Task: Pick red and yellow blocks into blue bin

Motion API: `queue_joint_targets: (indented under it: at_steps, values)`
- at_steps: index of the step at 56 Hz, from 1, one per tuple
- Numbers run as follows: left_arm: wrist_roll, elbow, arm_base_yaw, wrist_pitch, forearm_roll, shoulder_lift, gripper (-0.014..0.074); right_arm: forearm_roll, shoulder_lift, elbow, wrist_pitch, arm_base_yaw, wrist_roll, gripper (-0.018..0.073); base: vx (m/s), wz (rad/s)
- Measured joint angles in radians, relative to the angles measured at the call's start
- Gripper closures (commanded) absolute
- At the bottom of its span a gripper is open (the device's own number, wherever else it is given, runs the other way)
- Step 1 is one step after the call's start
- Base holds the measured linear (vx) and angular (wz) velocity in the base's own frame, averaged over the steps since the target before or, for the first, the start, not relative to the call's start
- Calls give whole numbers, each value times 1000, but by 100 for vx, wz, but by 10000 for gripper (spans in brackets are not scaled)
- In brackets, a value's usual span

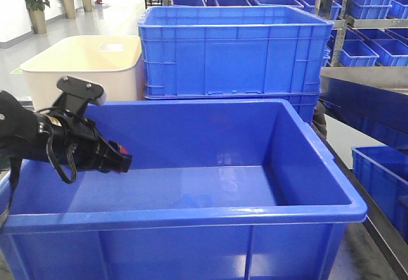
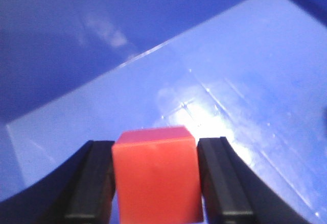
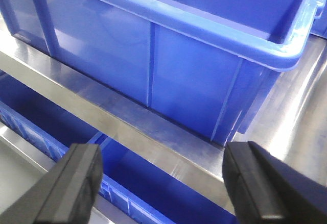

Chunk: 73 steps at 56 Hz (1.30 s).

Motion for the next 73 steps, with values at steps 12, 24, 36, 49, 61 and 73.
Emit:
queue_joint_targets:
  at_steps: [12, 24, 36, 49, 61, 73]
  values:
    - [0, -3, 0, 5, 0, 4, 3, 0, 0, 0, 0, 0, 0, 13, 0, 0]
    - [5, -3, 0, 17, 61, -28, 11, 0, 0, 0, 0, 0, 0, 13, 0, 0]
    - [10, -4, 0, 103, 102, -204, 11, 0, 0, 0, 0, 0, 0, 13, 0, 0]
    - [-97, -6, 0, 304, 102, -389, 11, 0, 0, 0, 0, 0, 0, 13, 0, 0]
    - [-106, 112, 0, 389, 21, -602, 11, 0, 0, 0, 0, 0, 0, 13, 0, 0]
    - [-70, 376, 0, 391, -25, -844, 11, 0, 0, 0, 0, 0, 0, 13, 0, 0]
